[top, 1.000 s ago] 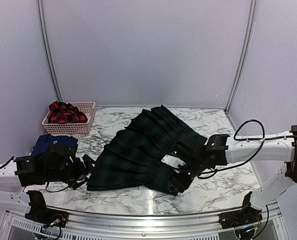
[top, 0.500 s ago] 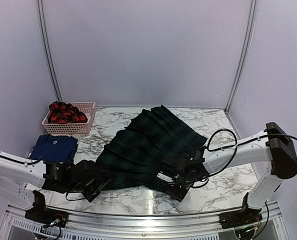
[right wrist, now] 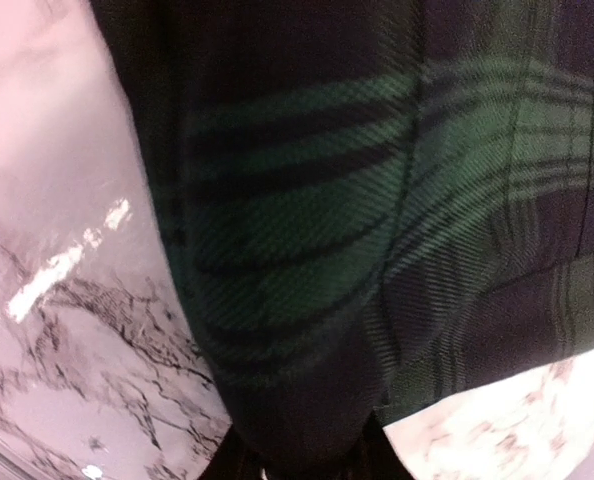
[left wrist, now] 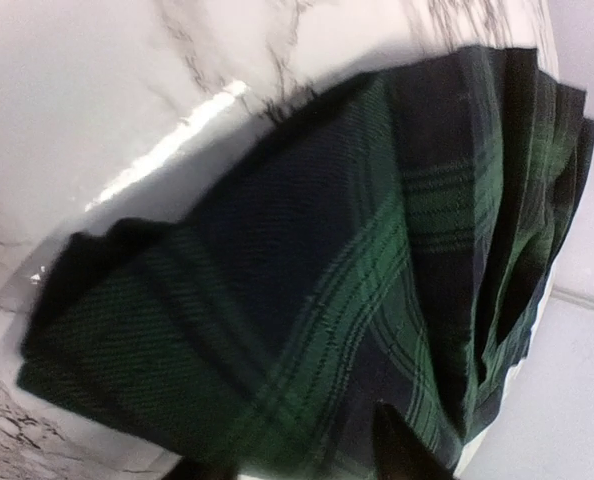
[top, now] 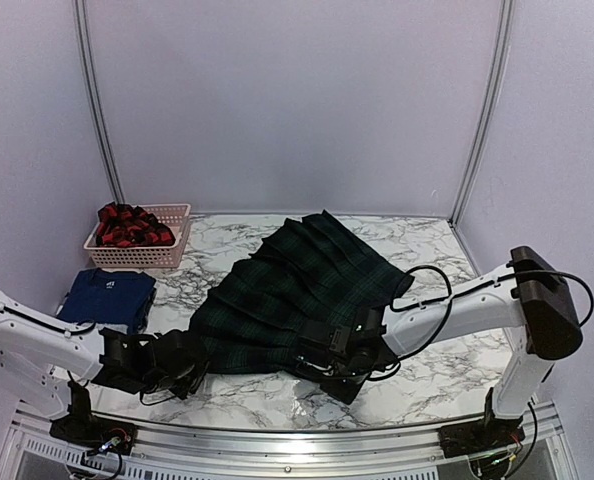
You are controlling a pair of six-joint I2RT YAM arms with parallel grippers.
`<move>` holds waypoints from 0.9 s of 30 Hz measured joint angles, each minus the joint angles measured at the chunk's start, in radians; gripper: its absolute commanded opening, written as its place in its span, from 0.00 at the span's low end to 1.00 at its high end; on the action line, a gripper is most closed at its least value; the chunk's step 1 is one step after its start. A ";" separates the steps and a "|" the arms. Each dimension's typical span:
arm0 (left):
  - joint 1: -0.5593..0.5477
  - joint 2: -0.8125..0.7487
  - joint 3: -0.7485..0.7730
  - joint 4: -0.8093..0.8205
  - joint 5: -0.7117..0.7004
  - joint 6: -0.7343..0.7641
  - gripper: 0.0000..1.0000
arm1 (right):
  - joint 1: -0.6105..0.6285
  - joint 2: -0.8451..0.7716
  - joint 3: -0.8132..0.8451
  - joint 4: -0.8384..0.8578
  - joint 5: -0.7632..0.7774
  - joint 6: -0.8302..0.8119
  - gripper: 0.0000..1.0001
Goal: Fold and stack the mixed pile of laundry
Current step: Pick up the flattened skirt from the center of the board.
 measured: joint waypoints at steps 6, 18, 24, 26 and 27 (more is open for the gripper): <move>0.016 -0.078 0.004 -0.062 -0.092 -0.007 0.00 | -0.001 0.020 0.055 -0.050 -0.036 -0.013 0.00; 0.056 -0.444 0.196 -0.436 -0.299 0.083 0.00 | -0.001 0.034 0.396 -0.078 -0.422 -0.085 0.00; 0.086 -0.394 0.440 -0.560 -0.383 0.273 0.00 | -0.001 0.062 0.465 -0.040 -0.649 -0.086 0.00; 0.105 -0.325 0.541 -0.576 -0.393 0.360 0.00 | -0.008 0.059 0.457 -0.015 -0.699 -0.082 0.00; 0.133 -0.286 0.591 -0.579 -0.394 0.402 0.00 | -0.011 0.055 0.447 0.000 -0.720 -0.076 0.00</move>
